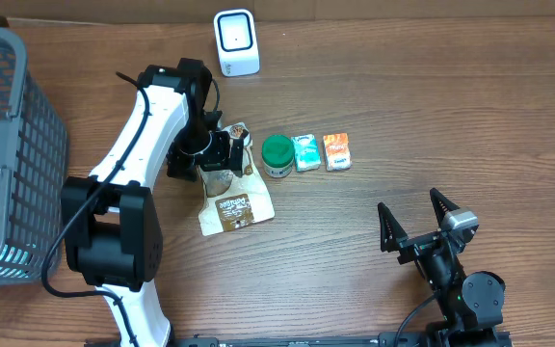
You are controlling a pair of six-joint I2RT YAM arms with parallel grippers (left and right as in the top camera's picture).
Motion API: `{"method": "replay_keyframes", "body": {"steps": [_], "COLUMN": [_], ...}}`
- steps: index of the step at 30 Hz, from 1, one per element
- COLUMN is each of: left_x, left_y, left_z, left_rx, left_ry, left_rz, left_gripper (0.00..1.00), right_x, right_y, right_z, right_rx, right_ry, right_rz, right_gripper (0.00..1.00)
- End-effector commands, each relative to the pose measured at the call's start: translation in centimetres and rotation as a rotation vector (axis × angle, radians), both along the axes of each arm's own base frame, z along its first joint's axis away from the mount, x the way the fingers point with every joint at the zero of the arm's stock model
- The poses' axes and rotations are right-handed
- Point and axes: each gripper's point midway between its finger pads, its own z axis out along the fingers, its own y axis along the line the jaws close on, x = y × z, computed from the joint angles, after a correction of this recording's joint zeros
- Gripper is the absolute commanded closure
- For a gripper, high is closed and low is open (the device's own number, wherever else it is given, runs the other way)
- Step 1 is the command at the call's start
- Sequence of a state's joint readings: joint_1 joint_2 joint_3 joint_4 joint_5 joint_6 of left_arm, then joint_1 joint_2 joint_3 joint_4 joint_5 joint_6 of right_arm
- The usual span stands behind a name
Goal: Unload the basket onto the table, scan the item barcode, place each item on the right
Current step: 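Lay the mushroom bag left of the jar and release, then move the left gripper back into the basket toward the green packet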
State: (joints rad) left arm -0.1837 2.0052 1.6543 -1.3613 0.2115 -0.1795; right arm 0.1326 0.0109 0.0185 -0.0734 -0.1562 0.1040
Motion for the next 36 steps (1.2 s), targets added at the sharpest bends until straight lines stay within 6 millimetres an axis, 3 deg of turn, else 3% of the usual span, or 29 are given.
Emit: {"method": "replay_keyframes", "body": {"steps": [1, 8, 12, 19, 24, 29, 33, 36], "left_x": [1.1, 2.3, 2.7, 0.1, -3.6, -8.1, -11.1, -12.0], "left_y": [1.1, 1.1, 2.8, 8.0, 14.6, 22.7, 28.1, 31.0], "left_z": [1.0, 7.1, 12.6, 23.2, 28.5, 30.3, 29.4, 28.0], "left_rx": [0.083, 0.062, 0.104, 0.147, 0.247, 0.398, 0.484, 0.5], "left_ry": [-0.038, -0.209, -0.412, -0.769, -0.946, -0.977, -0.913, -0.844], "left_rz": [0.032, 0.049, 0.132, 0.307, 0.511, 0.864, 1.112, 1.214], "left_gripper": [0.0, 0.0, 0.0, 0.01, 0.0, 0.04, 0.07, 0.07], "right_x": [0.0, 0.0, 0.0, 0.0, 0.0, 0.0, 0.0, 0.0], "right_y": [0.0, 0.0, 0.0, 0.0, 0.0, 0.0, 0.0, 0.0], "right_z": [-0.2, -0.3, -0.3, -0.3, -0.2, -0.2, -0.2, -0.3], "right_rx": [0.001, 0.001, 0.001, 0.001, 0.001, 0.001, 0.001, 0.001], "right_ry": [-0.001, -0.001, -0.001, -0.001, -0.001, -0.001, -0.001, -0.001], "right_rz": [0.0, -0.001, -0.001, 0.0, 0.0, 0.0, -0.001, 0.0], "right_gripper": [0.0, 0.0, 0.0, 0.0, 0.0, 0.0, 0.0, 0.0]}}
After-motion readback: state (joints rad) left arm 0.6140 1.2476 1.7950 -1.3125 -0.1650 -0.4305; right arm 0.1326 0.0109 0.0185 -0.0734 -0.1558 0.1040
